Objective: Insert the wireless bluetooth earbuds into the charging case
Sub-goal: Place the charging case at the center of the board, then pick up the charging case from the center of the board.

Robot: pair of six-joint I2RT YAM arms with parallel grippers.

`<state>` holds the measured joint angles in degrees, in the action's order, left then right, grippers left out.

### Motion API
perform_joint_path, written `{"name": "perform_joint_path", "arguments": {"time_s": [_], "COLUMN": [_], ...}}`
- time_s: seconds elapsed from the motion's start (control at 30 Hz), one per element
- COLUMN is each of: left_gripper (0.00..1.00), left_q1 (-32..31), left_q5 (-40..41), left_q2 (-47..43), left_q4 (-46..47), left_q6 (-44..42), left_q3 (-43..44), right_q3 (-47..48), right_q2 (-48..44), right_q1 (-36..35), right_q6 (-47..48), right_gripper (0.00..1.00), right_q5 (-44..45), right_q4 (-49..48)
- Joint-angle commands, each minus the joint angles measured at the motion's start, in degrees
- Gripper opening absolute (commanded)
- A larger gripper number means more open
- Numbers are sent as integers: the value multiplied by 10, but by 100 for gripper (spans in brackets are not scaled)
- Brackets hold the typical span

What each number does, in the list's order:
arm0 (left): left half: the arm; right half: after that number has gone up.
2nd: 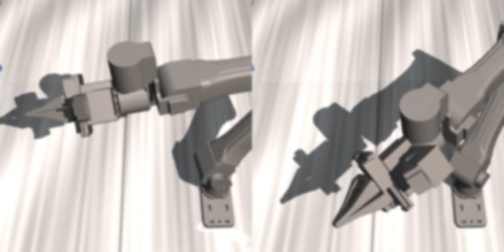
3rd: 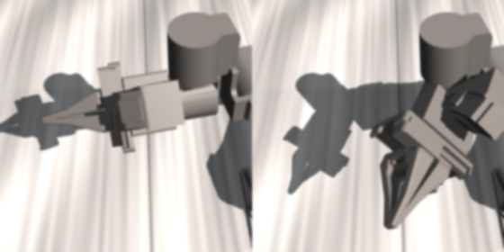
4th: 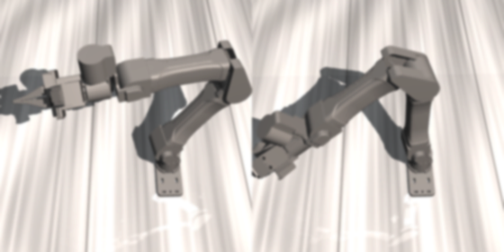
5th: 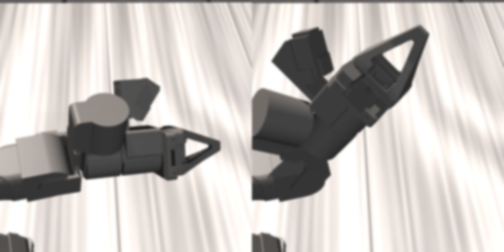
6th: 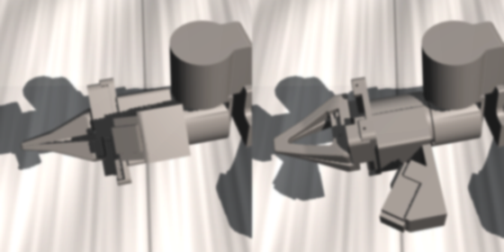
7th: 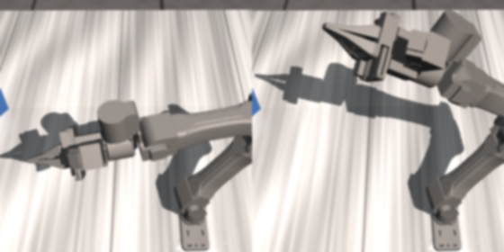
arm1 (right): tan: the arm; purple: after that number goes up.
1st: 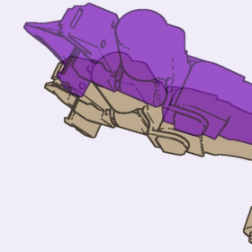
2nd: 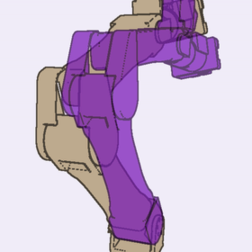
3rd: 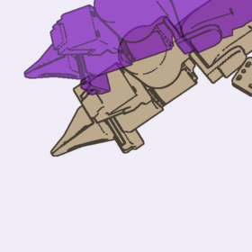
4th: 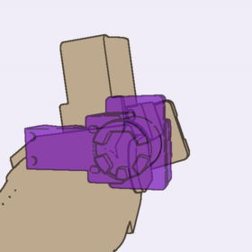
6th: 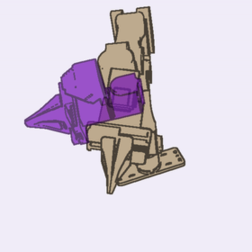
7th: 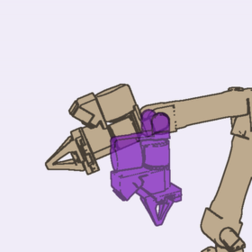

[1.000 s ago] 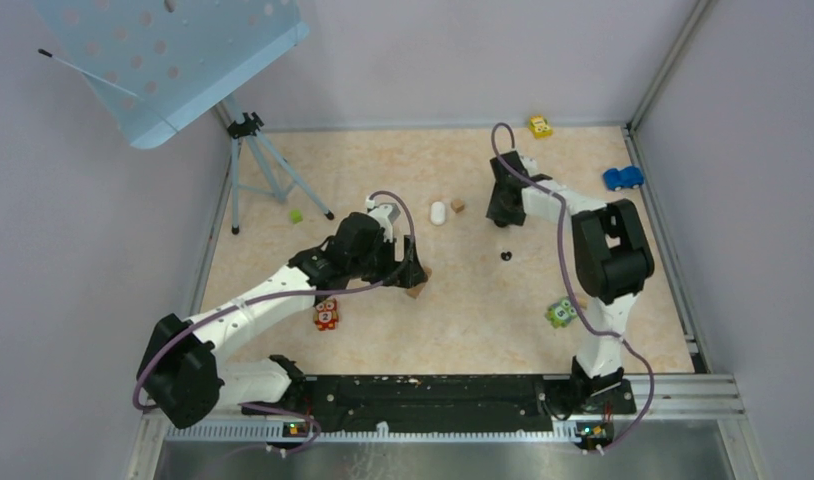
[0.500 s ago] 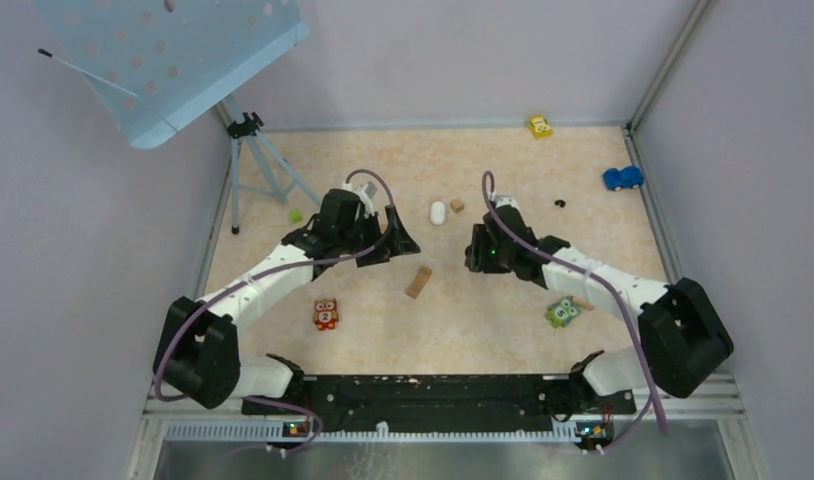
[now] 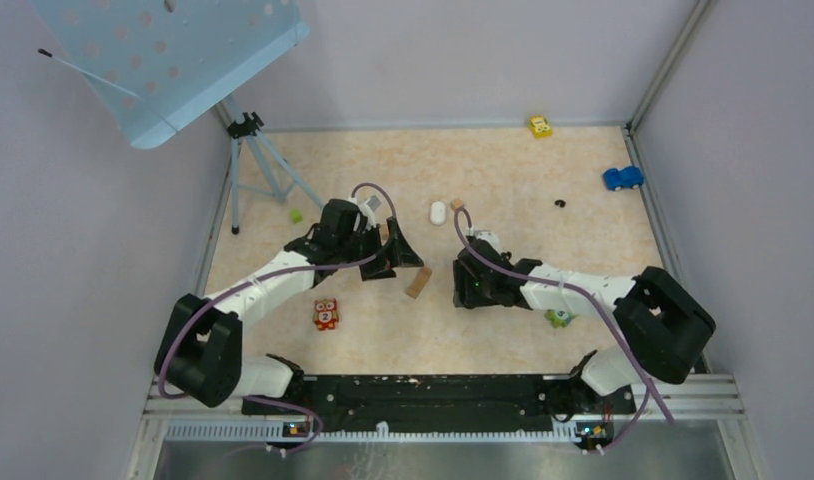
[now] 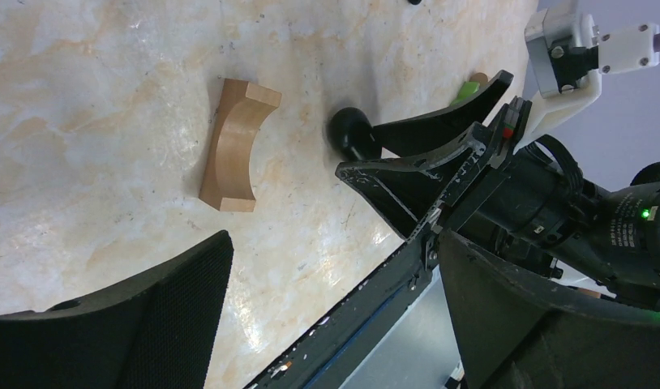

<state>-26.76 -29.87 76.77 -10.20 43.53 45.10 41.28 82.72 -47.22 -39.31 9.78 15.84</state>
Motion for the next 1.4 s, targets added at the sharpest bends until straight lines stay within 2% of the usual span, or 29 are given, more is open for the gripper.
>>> {"name": "perform_joint_path", "arguments": {"time_s": [0.0,0.3,0.47,0.53,0.63,0.8,0.97,1.03,1.13,1.2,1.37], "left_gripper": [99,99,99,99,99,99,99,99,99,99,98], "left_q1": [0,0,-1,-1,-1,-1,-1,-6,-23,-26,-27], "left_q5": [-15,-32,-43,-42,-42,-36,-48,-60,-36,-33,-39], "left_q2": [9,17,27,29,23,17,34,33,18,15,20], "left_q4": [28,37,48,52,55,52,63,76,76,75,75], "left_q6": [1,-8,-11,-10,-7,-12,-8,-5,-14,-16,-17], "left_q3": [-2,1,-5,-9,-15,-16,-14,-13,-6,-4,-7], "right_q3": [26,-1,4,13,9,31,53,72,94,92,119], "right_q2": [10,-37,-29,-13,-19,-38,-13,9,36,48,97], "right_q1": [-13,-13,-12,-13,-13,-14,-58,-83,-107,-116,-153], "right_q6": [2,50,174,196,197,153,117,79,-20,-71,-114], "right_gripper": [62,62,66,66,67,67,69,70,70,70,63], "right_q5": [17,-32,-188,-215,-176,-45,-33,7,75,84,154], "right_q4": [1,-28,-42,-27,-21,29,25,54,89,78,103]}}
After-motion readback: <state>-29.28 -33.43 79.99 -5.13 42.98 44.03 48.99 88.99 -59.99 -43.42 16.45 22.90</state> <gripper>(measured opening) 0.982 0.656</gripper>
